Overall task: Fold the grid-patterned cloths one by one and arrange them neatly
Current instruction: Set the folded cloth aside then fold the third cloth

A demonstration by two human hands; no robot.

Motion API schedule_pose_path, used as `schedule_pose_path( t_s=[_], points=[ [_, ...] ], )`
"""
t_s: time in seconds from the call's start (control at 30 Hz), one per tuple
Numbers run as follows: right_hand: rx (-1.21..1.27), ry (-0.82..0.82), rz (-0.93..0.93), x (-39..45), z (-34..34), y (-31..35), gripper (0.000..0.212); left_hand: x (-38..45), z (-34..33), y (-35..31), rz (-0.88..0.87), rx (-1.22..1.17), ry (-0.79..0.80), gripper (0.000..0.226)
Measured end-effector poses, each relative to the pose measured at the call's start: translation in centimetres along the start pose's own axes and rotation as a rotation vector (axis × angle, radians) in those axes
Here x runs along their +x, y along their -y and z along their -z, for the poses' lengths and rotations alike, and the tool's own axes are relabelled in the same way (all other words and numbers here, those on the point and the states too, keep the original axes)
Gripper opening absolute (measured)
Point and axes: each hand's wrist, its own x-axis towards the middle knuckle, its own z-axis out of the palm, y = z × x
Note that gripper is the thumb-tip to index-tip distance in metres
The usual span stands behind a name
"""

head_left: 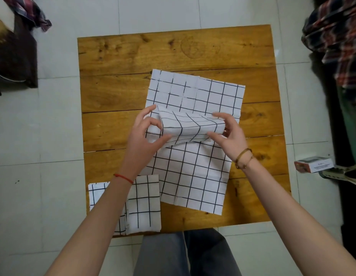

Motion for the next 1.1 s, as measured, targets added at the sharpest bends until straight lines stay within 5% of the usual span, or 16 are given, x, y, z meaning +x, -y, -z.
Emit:
schedule_pose_path(
  t_s=[0.13,0.33,0.47,0.53,0.63,0.77,0.9,1.1],
  points=[
    [-0.107,-0.007,0.046,-0.1,0.6,0.4,0.011,-0.5,0.0,-1.3,-0.122,-0.005,-0.057,0.020],
    [-0.171,0.056,-0.138,2.1,1.4,-0.4,0.030,0.7,-2.0,0.0,0.325,-0.272,-0.089,0.024],
    [-0.346,0.014,-0.221,3.9,-0.2,-2.3,0.039,1.6,-4.5,3.6,0.463,-0.078,-0.049,0.027],
    [-0.518,-0.006,-0.174,4.4,-1.2,-3.0,0.045,1.7,-5.2,5.0,0.403,0.070,-0.022,0.051],
    [-0.777,0.037,0.088,3.9,-3.2,-2.9,0.043,1.3,-5.8,5.9,0.159,0.390,0.032,0.058],
    [-0.964,0.299,0.364,2.6,-7.2,-2.6,0.050,0.5,-7.1,6.3,0.047,0.715,0.187,0.063],
    [-1.160,0.459,0.348,1.9,-9.4,-4.0,0.055,-0.6,-8.0,7.3,0.052,0.958,0.212,0.069],
    [-1.288,0.377,0.285,1.4,-4.9,-6.1,0.058,-1.1,-7.7,8.4,0.029,1.076,0.216,0.073]
  ],
)
